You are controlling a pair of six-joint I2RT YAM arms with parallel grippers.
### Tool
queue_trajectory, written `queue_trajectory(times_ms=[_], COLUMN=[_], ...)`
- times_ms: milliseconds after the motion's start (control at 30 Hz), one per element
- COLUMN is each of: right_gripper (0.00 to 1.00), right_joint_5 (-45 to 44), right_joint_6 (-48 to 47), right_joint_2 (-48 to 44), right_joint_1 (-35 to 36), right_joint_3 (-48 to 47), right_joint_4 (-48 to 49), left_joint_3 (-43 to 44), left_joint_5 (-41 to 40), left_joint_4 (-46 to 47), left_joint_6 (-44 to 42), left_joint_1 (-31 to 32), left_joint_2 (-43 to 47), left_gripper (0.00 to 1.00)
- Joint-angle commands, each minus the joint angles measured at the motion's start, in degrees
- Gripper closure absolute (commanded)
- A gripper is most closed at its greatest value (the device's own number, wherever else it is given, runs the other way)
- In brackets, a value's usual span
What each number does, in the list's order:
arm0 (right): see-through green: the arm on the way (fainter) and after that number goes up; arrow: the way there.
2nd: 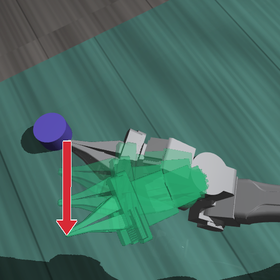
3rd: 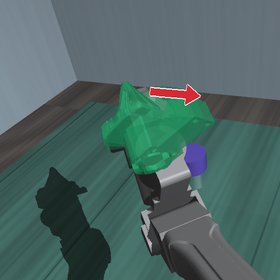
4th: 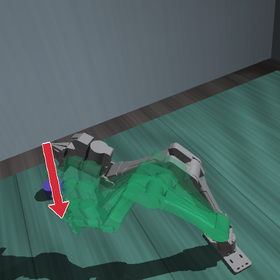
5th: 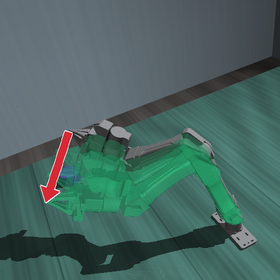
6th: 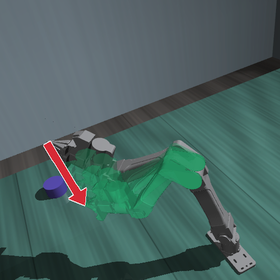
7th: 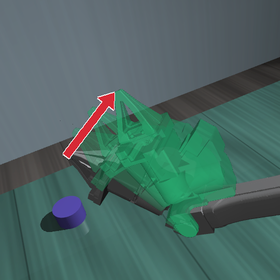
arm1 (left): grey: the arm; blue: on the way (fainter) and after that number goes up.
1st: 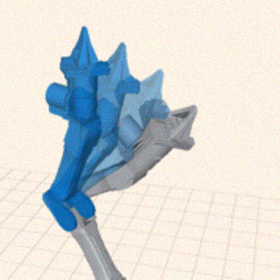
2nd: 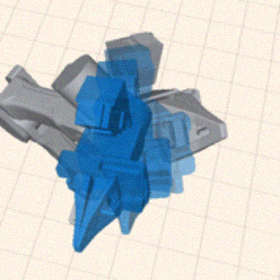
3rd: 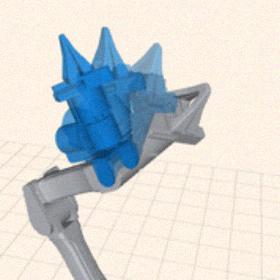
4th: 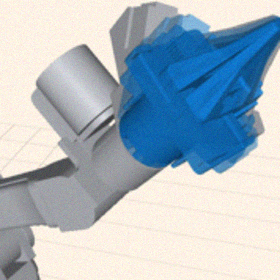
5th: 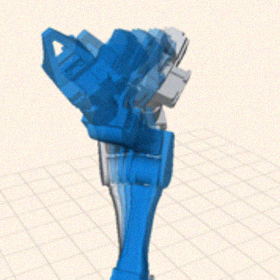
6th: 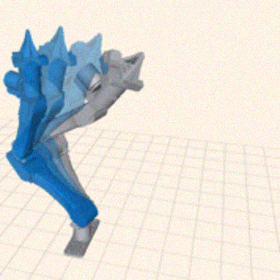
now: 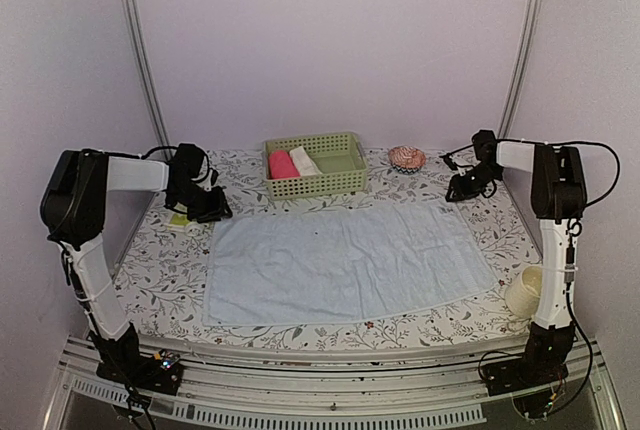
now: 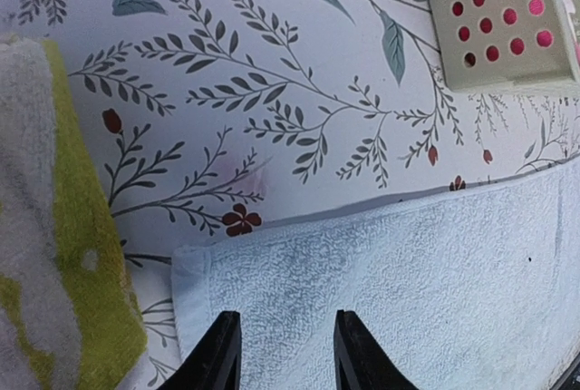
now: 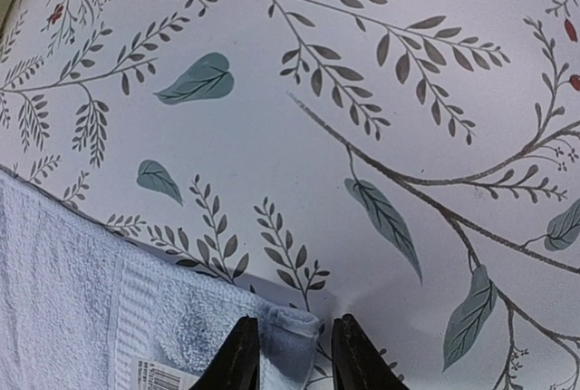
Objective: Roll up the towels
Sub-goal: Pick up the towel from the center of the board.
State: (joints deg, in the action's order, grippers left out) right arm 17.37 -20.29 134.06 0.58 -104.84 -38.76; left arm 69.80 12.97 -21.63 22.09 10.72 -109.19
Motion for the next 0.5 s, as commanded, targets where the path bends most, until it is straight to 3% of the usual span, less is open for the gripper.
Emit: queue_trajectory(times_ms=[0,233,467], right_gripper=[0.77,0.95,0.97], right_joint_5=[-1.48,-3.41,-2.94], right_joint_6=[-0.40,0.38,0.57], right_joint_2=[1.12,1.27,-2.60], right_joint_1=[-0.05,-1.67,-2.52], right_joint_3=[3.32,0.42,1.04], right_joint_4=[-4.24,-3.09,-1.58], left_joint_3=[-0.79,-0.38,1.79], left_joint_5=[-0.65,-1.53,-2.40], left_joint_4=[1.42,2.42,1.88], left_joint_6=[-0.20,-0.16,-0.35], left_joint_1=[0.40,0.18,0.01], left_joint_2=[-0.39,-1.28,-1.74], left_gripper=[0.64,0.64,0.62])
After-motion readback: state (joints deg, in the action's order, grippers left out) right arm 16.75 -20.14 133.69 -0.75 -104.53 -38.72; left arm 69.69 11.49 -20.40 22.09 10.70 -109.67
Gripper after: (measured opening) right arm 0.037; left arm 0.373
